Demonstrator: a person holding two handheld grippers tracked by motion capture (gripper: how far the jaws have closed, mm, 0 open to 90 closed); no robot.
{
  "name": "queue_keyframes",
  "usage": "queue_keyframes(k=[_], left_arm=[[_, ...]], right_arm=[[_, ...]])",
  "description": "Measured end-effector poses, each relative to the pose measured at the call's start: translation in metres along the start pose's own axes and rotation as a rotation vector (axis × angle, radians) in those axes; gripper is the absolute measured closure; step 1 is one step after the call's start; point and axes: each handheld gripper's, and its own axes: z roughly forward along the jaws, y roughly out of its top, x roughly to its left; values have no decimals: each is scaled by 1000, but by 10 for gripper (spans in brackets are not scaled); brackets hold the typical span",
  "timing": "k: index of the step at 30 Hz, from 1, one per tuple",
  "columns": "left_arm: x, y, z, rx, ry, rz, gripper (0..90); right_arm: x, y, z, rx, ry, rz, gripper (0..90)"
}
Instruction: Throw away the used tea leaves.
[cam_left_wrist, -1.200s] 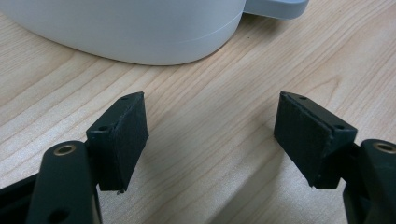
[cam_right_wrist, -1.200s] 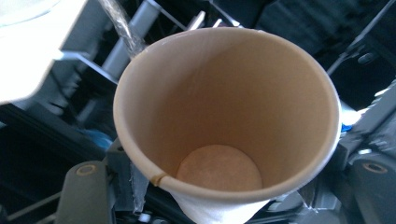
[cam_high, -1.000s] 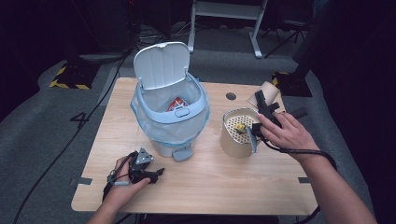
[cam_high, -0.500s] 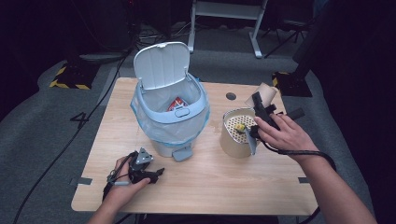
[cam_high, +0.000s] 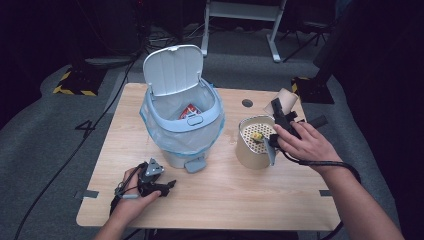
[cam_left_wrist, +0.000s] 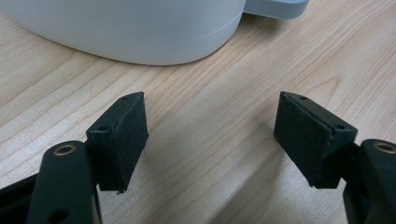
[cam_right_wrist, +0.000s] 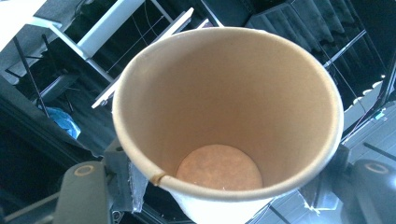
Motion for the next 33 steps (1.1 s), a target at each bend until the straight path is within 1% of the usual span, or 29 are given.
queue_keyframes(k=[2,4,5,7,8,9,10,11,13,14,15,16,17,18,20,21,22,23,25,26,27,28,29,30,31,32,33], left_arm=[[0,0,0,0,0,0,261],[0,0,0,0,0,0,261],[0,0,0,0,0,1,261],[0,0,0,0,0,0,261],[0,0,0,0,0,1,261],[0,0,0,0,1,0,261],[0,0,0,0,0,0,262],[0,0,0,0,0,0,262],[0,0,0,0,0,0,261],[0,0,0,0,0,0,262],[0,0,0,0,-2,-1,261],[0,0,0,0,-2,-1,261],[0,0,0,0,-1,0,261],[0,0,0,1,0,0,259],[0,0,0,1,0,0,259],[0,0,0,-1,1,-1,259],[1,0,0,-1,-2,3,258],[2,0,0,1,-4,9,258],[3,0,-1,0,-5,8,258],[3,-1,-1,0,-4,7,258],[3,-1,-1,0,-4,7,258],[4,-1,-1,-1,-4,9,258],[4,-1,-1,-1,-4,9,258],[3,-1,-1,0,-3,10,258],[3,-1,-1,0,-3,10,258],[4,-1,-1,2,-3,11,258],[4,-1,-1,2,-2,11,258]], right_arm=[[0,0,0,1,-2,6,308],[0,0,0,1,-5,-5,308],[0,2,0,-11,0,-1,307],[0,2,0,-14,7,1,306],[0,2,1,-23,17,28,304],[0,0,2,-36,41,79,302],[0,-7,6,-66,112,252,301],[0,-7,6,-66,112,252,301],[0,-15,10,-92,191,428,300],[1,-19,11,-101,225,506,300],[0,-22,13,-110,261,573,299],[-1,-29,15,-134,317,704,298],[-1,-29,15,-134,317,704,298],[-2,-37,19,-172,373,843,297],[-1,-44,21,-193,422,1001,295],[-1,-44,21,-193,422,1001,295],[1,-51,23,-229,476,1178,295],[3,-54,24,-250,502,1257,295],[6,-58,26,-272,549,1383,296],[8,-61,27,-290,572,1439,296],[8,-61,27,-290,572,1439,296],[11,-65,30,-325,623,1567,296],[11,-65,30,-325,623,1567,296],[14,-69,32,-349,671,1686,295],[14,-69,32,-349,671,1686,295],[16,-72,34,-372,702,1771,295],[18,-74,34,-387,720,1806,295]])
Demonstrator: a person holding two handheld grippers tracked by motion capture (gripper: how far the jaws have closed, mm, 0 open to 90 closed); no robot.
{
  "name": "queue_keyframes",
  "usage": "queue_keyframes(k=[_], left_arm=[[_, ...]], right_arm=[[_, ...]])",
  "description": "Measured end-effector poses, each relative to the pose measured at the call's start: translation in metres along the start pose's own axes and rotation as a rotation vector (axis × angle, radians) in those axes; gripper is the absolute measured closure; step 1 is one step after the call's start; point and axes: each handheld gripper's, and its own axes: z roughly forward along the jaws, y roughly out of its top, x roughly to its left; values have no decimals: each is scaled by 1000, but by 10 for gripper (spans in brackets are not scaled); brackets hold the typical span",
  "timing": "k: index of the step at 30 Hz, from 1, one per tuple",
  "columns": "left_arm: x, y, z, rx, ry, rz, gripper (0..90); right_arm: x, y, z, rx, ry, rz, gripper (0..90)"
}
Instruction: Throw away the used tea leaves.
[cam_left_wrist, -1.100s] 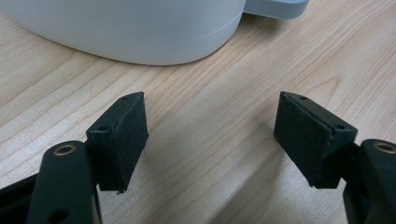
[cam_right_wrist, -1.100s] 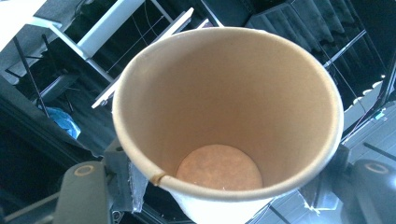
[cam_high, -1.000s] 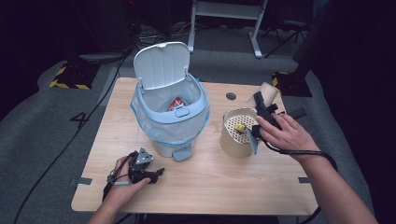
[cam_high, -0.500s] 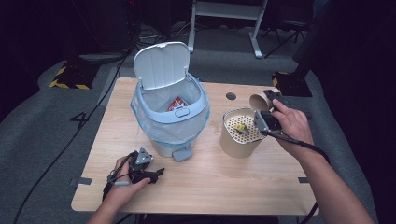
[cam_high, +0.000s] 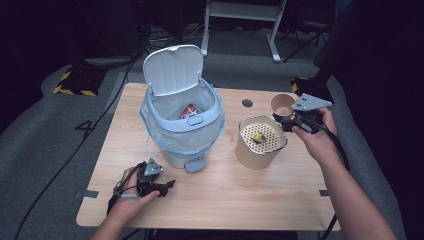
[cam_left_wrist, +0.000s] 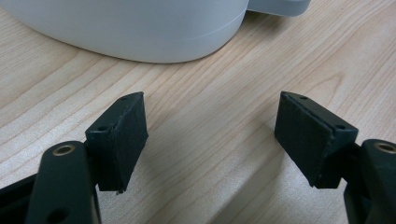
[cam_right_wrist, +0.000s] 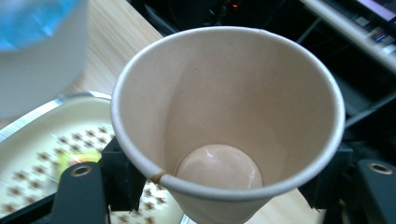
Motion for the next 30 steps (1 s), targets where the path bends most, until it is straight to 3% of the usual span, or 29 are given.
queue_keyframes(k=[1,2,3,6,7,8,9,18,30], left_arm=[[0,0,0,0,0,0,258],[0,0,0,0,0,0,258],[0,0,0,0,0,0,258],[0,0,0,0,0,0,258],[0,0,0,0,0,0,258],[0,0,0,-1,-1,-1,258],[0,0,0,-1,-1,-1,258],[0,0,0,-1,-2,-1,257],[0,0,0,-1,-2,-1,257]], right_arm=[[-2,-1,0,-9,28,39,294],[-2,-1,0,-9,28,39,294],[-4,-1,-1,-15,50,73,294],[-10,-5,-2,-29,131,199,289],[-14,-7,-2,-45,187,264,289],[-14,-7,-2,-45,187,264,289],[-17,-9,-3,-71,227,294,289],[-21,-6,-8,-120,319,312,290],[-22,3,-11,-128,334,284,291]])
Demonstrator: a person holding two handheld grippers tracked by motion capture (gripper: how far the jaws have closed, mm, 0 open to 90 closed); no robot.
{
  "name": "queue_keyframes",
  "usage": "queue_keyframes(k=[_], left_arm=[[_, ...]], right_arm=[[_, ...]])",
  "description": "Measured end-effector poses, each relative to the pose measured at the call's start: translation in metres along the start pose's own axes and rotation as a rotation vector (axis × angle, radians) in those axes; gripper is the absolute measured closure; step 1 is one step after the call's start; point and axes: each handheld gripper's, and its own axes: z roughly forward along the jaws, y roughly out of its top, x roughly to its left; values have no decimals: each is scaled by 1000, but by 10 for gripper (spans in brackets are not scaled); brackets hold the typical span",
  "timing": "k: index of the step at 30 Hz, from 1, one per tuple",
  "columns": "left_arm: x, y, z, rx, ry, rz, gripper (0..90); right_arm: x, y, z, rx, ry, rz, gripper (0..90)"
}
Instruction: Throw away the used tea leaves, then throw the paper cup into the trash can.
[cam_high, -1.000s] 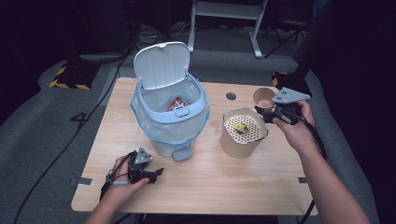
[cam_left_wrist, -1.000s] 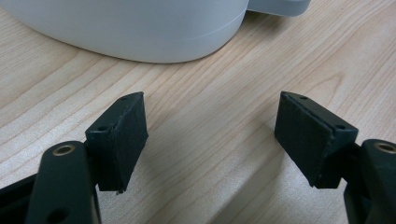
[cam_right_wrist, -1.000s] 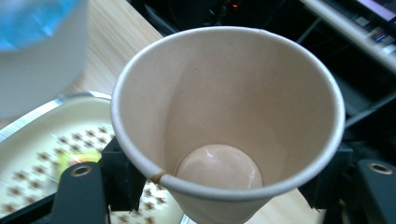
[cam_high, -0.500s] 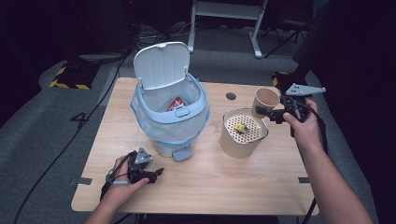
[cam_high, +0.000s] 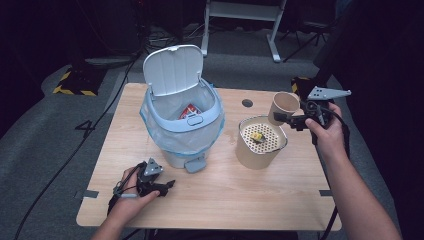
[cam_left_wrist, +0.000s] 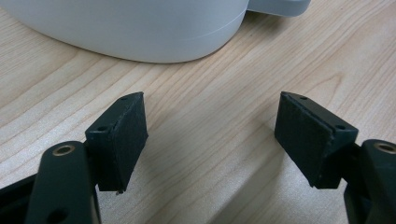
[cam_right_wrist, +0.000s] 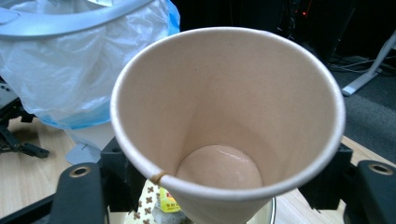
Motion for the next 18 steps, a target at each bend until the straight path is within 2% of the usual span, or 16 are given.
queue_keyframes(k=[13,16,18], left_arm=[[0,0,0,0,1,-4,257],[0,0,0,1,-10,-4,228],[-1,0,0,4,0,8,222]], right_arm=[[9,23,10,10,26,-24,292],[12,34,18,-2,44,-30,292],[13,39,23,0,51,-39,292]])
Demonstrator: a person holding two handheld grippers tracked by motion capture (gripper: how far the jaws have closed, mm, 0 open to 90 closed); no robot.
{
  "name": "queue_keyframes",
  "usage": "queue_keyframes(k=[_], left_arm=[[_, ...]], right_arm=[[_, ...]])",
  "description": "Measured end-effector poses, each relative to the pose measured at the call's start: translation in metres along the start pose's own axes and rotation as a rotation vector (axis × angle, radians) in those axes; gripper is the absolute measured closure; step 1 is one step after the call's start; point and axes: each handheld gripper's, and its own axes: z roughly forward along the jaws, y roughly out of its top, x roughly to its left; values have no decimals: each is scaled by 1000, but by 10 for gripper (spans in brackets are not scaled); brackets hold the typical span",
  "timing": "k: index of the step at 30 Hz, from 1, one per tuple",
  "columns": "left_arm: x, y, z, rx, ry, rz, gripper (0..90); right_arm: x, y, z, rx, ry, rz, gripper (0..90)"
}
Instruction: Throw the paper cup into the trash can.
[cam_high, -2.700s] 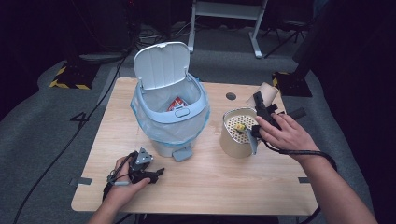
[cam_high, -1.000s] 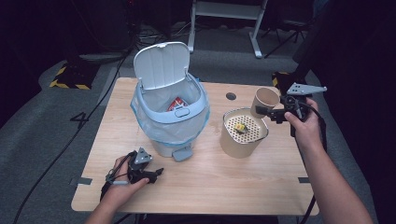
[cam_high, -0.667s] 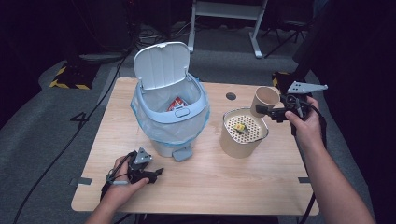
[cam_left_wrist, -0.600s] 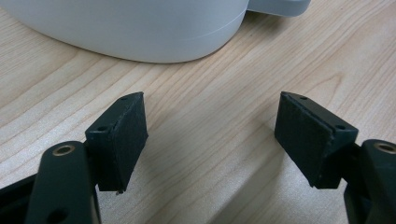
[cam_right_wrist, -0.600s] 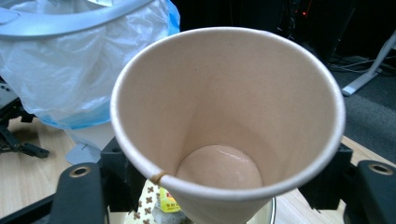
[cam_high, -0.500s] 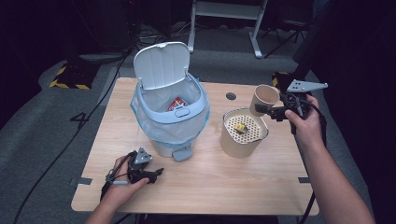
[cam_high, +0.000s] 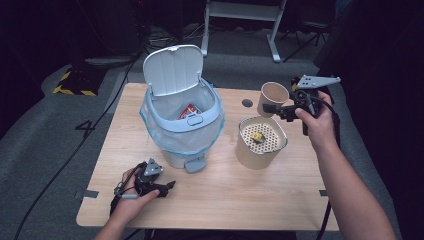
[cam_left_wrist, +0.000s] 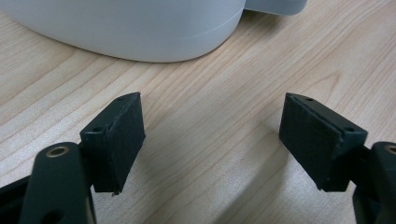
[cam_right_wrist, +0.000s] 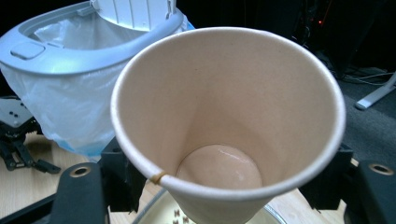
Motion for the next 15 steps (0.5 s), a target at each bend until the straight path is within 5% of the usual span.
queue_keyframes(k=[15], left_arm=[[-2,0,0,2,6,-12,213]], right_arm=[[18,51,40,-31,83,-60,291]])
